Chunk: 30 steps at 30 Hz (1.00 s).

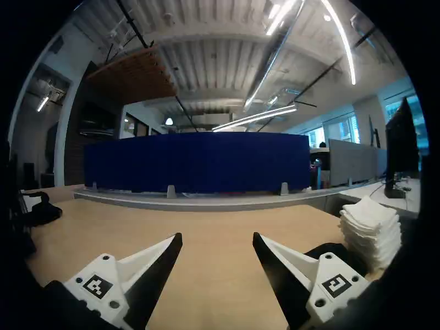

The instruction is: Fold towel

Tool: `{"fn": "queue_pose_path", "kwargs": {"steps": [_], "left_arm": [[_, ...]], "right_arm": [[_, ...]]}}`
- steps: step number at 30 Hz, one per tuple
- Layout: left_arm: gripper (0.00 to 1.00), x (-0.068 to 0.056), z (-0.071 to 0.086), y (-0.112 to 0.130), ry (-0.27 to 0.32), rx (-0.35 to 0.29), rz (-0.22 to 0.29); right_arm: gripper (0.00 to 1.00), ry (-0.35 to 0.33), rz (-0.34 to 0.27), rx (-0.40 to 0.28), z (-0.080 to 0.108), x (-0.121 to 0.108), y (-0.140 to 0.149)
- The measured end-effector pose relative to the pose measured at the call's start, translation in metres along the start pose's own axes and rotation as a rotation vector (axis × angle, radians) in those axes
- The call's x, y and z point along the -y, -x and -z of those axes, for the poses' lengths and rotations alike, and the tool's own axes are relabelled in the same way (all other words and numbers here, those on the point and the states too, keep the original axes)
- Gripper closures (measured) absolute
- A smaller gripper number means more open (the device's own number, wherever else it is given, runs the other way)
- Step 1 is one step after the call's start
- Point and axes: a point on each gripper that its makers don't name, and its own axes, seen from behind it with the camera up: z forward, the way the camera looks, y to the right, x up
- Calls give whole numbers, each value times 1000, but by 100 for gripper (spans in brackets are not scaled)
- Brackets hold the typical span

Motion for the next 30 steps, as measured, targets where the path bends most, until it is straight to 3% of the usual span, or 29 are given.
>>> {"fn": "queue_pose_path", "kwargs": {"steps": [30], "left_arm": [[8,-2,0,-1,0,0,0]], "right_arm": [[0,-3,14,2,1,1,6]]}}
